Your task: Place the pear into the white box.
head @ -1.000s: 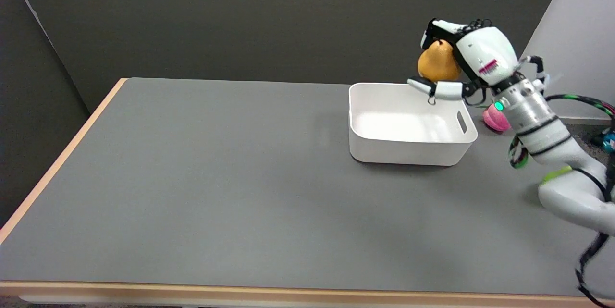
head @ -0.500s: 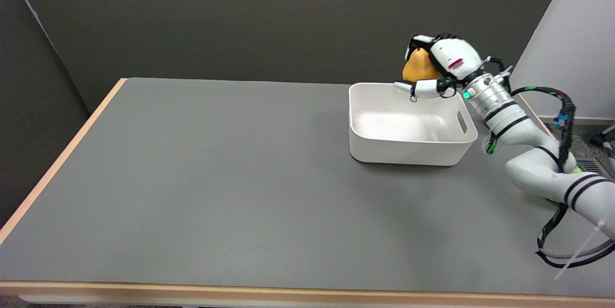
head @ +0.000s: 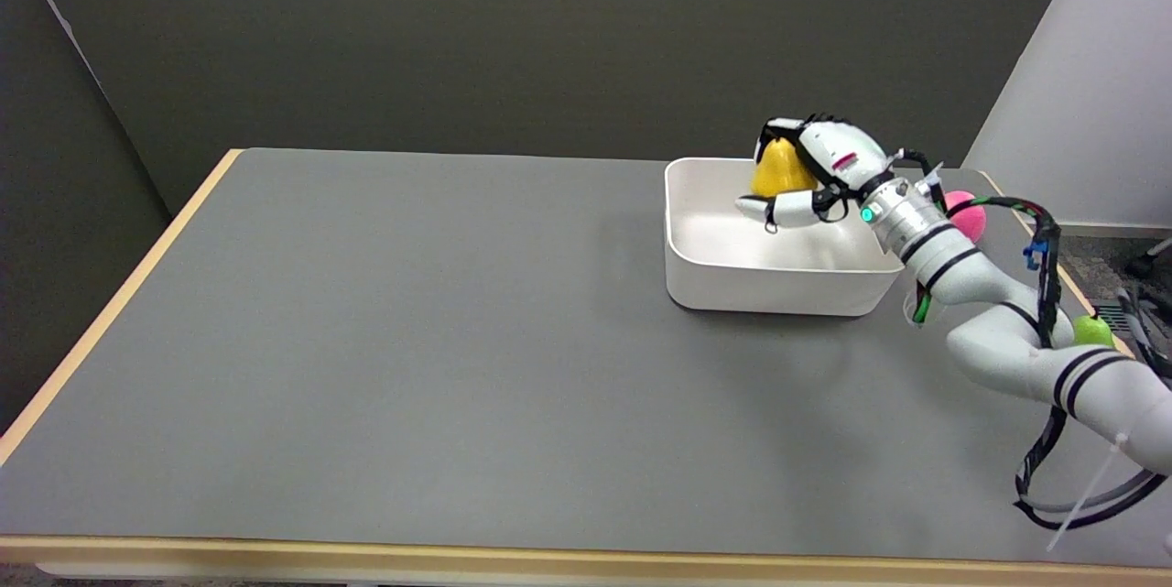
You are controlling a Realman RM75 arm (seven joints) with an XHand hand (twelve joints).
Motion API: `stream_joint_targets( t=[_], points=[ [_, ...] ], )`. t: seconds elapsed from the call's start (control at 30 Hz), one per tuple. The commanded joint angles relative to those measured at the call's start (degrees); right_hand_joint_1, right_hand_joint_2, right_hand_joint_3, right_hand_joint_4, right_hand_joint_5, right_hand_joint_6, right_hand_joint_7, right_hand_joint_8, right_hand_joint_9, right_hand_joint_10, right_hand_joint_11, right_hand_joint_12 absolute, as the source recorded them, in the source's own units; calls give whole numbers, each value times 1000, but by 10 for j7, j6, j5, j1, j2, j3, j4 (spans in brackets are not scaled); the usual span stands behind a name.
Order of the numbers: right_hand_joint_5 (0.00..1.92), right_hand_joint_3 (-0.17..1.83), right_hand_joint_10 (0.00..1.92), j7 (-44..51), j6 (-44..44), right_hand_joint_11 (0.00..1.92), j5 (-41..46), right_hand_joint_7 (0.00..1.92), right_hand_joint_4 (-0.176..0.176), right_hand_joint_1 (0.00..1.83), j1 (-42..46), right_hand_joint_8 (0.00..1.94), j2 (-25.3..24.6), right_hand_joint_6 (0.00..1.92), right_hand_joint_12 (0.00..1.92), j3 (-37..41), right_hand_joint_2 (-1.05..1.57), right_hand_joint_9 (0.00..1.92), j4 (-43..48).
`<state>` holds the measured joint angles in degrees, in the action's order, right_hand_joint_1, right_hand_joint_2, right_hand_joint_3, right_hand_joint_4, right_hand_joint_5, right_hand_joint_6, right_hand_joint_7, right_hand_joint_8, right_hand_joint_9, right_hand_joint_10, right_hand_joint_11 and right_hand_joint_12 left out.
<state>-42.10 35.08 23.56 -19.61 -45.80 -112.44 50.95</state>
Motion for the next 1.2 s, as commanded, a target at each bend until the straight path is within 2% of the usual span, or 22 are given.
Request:
stream_joint_targets(
  t=[0.03, 0.07, 0.13, 0.2, 0.23, 0.27, 0.33, 0.43, 0.5, 0.57, 0.7, 0.8, 0.87, 0.93, 1.0, 1.13, 1.2],
  points=[
    [585, 621, 1462, -55, 111, 643, -1, 805, 3, 1041, 143, 1132, -15, 1283, 1921, 86, 876, 774, 43],
    [515, 909, 1390, -68, 125, 509, 0, 714, 81, 888, 147, 928, -15, 1089, 1921, 88, 670, 723, 41],
    [471, 935, 1216, -98, 150, 328, 2, 592, 118, 754, 154, 716, -16, 900, 1890, 93, 624, 567, 41],
    [342, 905, 866, -103, 155, 156, 5, 321, 104, 649, 160, 451, -16, 635, 1516, 93, 597, 241, 53],
    [303, 901, 751, -103, 156, 95, 5, 234, 99, 617, 162, 377, -16, 564, 1392, 92, 585, 143, 57],
    [288, 913, 684, -103, 155, 48, 5, 191, 97, 600, 162, 357, -16, 555, 1326, 91, 571, 105, 62],
    [225, 924, 415, -103, 154, 5, 5, 72, 99, 547, 164, 224, -16, 537, 1058, 88, 522, 22, 74],
    [165, 920, 118, -113, 158, -1, 2, 33, 95, 657, 164, 39, -16, 550, 791, 87, 468, -1, 83],
    [169, 875, 0, -120, 158, -1, 1, -1, 97, 511, 164, -1, -16, 455, 554, 86, 511, -1, 92],
    [196, 809, -1, -120, 154, -1, 1, -1, 95, 533, 164, -1, -16, 379, 470, 85, 542, -1, 100],
    [157, 788, -1, -120, 137, -1, 5, -1, 92, 528, 163, -1, -16, 354, 325, 86, 520, -1, 106],
    [57, 782, -1, -116, 125, -1, 7, -1, 55, 491, 163, -1, -16, 272, 289, 89, 498, -1, 115],
    [12, 797, -1, -116, 139, -1, 15, -1, 33, 465, 163, -1, -17, 178, 180, 92, 486, -1, 127],
    [1, 828, -1, -116, 167, -1, 34, -1, 12, 424, 165, -1, -17, 80, 46, 93, 500, -1, 142],
    [-1, 828, -1, -116, 203, -1, 57, -1, 7, 415, 166, -1, -17, 73, 26, 90, 503, -1, 155],
    [10, 804, -1, -116, 310, -1, 137, -1, -2, 415, 171, -1, -22, 78, 26, 66, 483, -1, 175],
    [46, 880, -1, -116, 371, -1, 185, -1, 11, 348, 172, -1, -25, 169, 152, 48, 523, -1, 176]
  ],
)
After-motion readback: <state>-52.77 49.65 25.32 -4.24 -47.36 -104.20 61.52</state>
